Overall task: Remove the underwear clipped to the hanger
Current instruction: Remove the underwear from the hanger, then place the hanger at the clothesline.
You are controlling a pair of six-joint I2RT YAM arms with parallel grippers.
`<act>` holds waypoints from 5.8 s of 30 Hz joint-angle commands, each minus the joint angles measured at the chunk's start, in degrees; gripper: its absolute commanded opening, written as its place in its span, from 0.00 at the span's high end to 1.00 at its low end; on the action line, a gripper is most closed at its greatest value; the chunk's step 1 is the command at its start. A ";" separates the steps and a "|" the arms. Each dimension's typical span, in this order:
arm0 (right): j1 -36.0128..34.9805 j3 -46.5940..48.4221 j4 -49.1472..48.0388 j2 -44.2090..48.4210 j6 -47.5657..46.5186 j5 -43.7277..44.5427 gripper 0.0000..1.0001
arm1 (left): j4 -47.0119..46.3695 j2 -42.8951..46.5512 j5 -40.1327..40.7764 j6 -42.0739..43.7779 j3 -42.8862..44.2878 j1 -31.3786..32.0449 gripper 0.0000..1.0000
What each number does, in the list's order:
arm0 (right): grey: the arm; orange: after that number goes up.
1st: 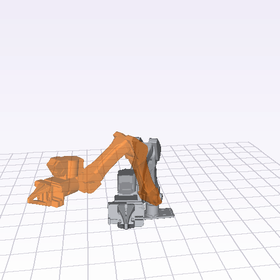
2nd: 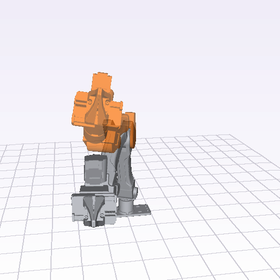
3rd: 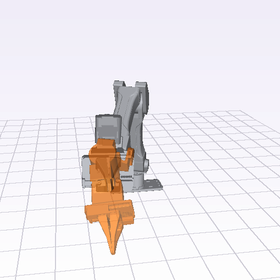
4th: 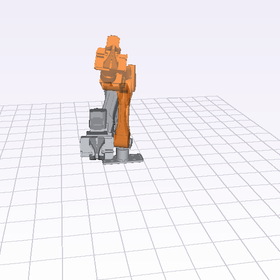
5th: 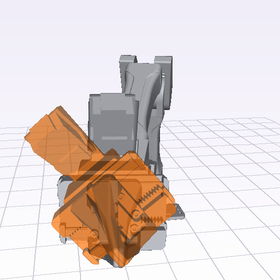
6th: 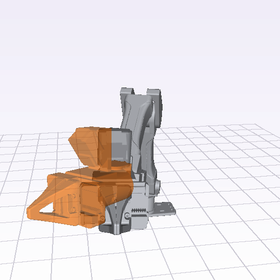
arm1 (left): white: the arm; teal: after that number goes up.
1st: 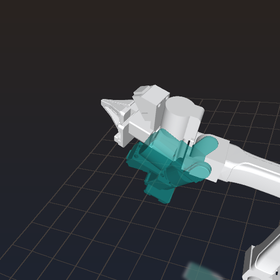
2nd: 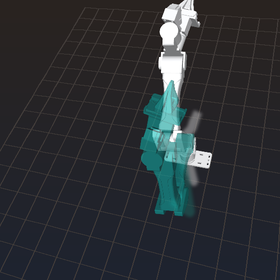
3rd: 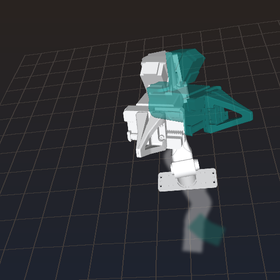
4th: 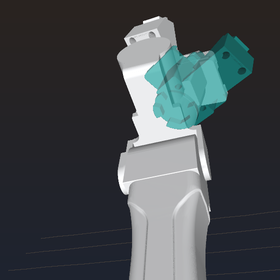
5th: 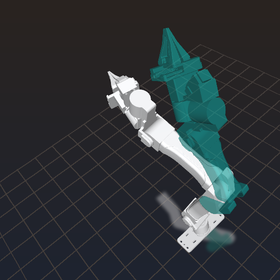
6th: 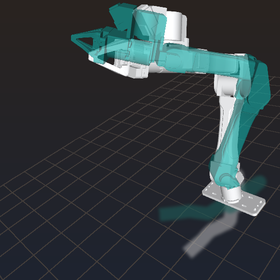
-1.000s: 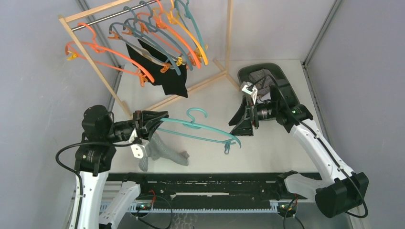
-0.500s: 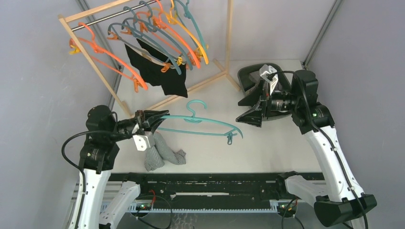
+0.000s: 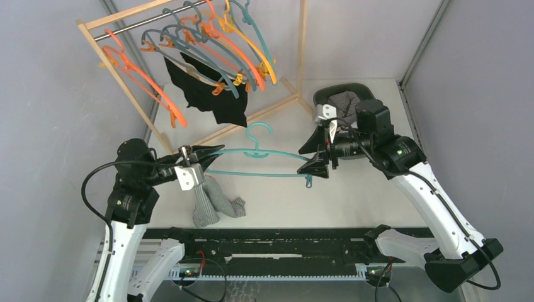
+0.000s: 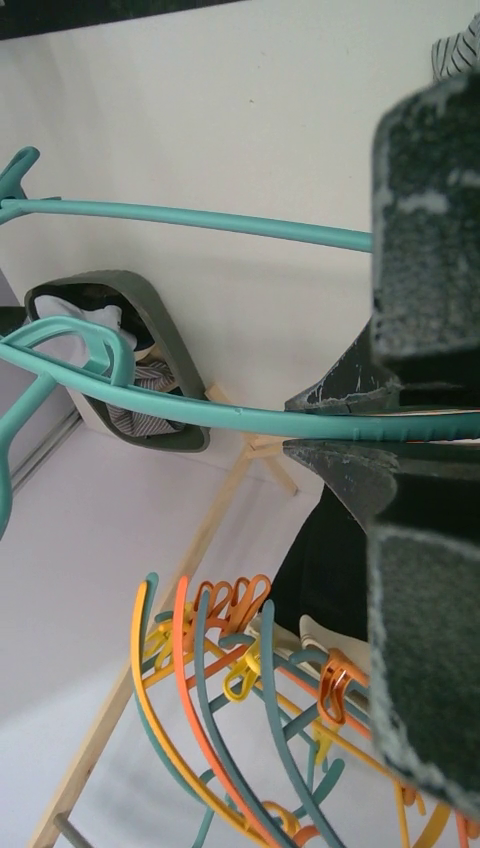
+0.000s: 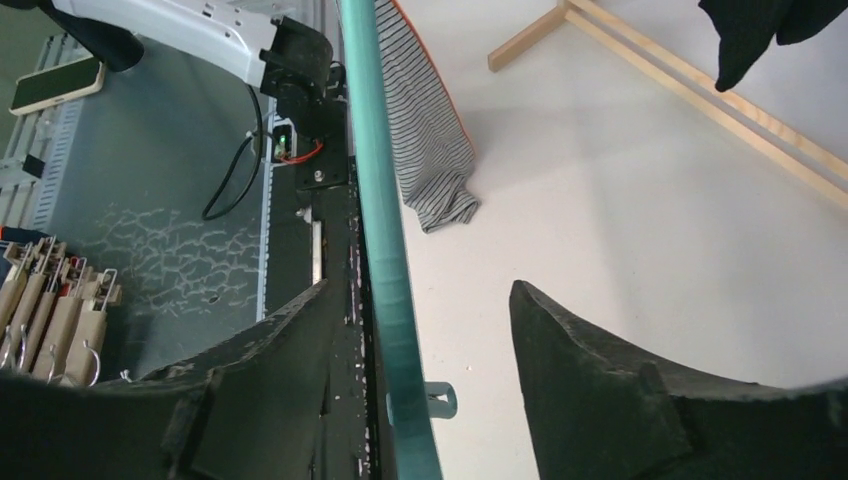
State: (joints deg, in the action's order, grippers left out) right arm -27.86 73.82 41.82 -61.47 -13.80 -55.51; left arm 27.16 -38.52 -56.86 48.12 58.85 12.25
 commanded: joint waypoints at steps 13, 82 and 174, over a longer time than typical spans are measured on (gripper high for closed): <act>-7.21 1.94 -1.74 0.12 -11.74 13.37 1.00 | 1.06 0.42 3.56 -3.60 -2.47 2.75 0.93; -5.57 -14.85 -1.42 24.65 -48.78 18.88 1.00 | 28.34 -24.80 -7.26 -38.64 7.86 2.68 0.54; 2.45 -14.06 -12.07 14.10 -0.13 14.07 1.00 | 18.63 0.50 -6.45 -14.80 2.01 2.38 1.00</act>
State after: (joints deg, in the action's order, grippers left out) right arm -25.63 57.08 31.77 -47.59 -15.64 -39.79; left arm 45.95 -37.34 -61.71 32.18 61.39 14.31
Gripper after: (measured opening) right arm 0.075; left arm 0.272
